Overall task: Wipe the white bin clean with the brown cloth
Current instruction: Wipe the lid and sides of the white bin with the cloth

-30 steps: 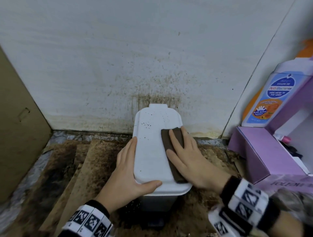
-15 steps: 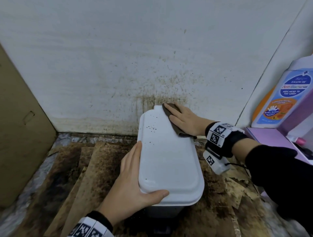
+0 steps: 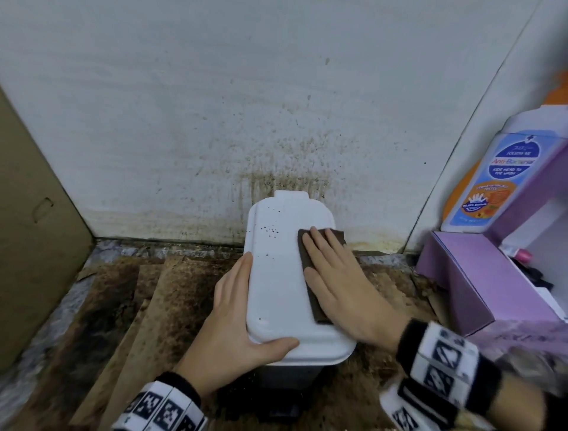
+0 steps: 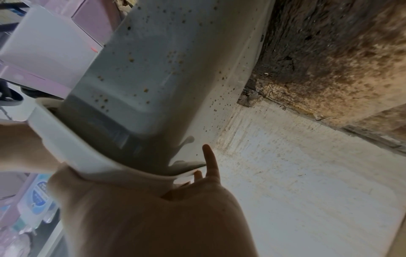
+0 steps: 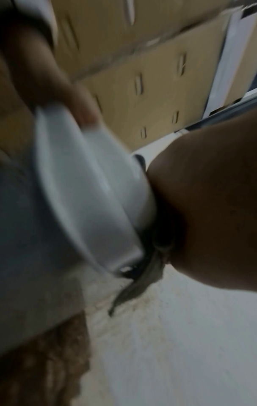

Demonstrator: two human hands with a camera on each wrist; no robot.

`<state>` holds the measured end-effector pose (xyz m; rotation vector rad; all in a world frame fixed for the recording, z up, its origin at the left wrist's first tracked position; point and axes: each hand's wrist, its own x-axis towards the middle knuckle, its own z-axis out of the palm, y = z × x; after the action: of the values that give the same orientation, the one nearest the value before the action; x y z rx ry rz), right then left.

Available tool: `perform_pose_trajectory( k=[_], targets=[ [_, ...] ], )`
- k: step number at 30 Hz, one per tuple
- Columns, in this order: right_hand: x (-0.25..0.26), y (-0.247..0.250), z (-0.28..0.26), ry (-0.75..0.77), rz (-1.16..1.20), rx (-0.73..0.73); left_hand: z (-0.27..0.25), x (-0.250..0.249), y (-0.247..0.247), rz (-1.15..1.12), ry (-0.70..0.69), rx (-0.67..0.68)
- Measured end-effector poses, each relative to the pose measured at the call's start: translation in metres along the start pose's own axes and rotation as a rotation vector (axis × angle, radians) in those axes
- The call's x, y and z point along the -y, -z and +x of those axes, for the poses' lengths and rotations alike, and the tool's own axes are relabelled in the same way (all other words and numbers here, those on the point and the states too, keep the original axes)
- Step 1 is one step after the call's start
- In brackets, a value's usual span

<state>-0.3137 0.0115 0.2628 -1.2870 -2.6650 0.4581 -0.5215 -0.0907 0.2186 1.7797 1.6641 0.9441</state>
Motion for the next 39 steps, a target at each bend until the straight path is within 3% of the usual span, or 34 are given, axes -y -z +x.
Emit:
perform_pose_trajectory(
  k=[4,8,13,17,24,32,39],
  targets=[
    [0.031,-0.016,-0.057,-0.040,-0.020,-0.033,-0.001,0.000,-0.001,-0.004,-0.004,-0.013],
    [0.040,-0.022,-0.074,-0.053,-0.016,-0.040,-0.001,0.000,-0.002,-0.011,-0.005,-0.017],
    [0.023,-0.002,-0.041,0.027,-0.072,0.024,0.001,0.004,0.001,-0.011,0.015,-0.009],
    [-0.009,0.018,0.027,0.018,-0.043,0.154,0.002,0.003,0.003,-0.033,0.021,0.005],
    [-0.030,0.042,0.105,-0.017,0.031,0.193,0.001,0.001,0.005,-0.035,0.015,0.007],
    [-0.042,0.030,0.103,-0.123,0.192,0.121,0.002,0.001,0.003,-0.018,0.008,0.013],
    [-0.041,0.007,0.058,-0.113,0.290,0.027,0.001,0.000,0.004,-0.029,0.014,0.017]
  ],
)
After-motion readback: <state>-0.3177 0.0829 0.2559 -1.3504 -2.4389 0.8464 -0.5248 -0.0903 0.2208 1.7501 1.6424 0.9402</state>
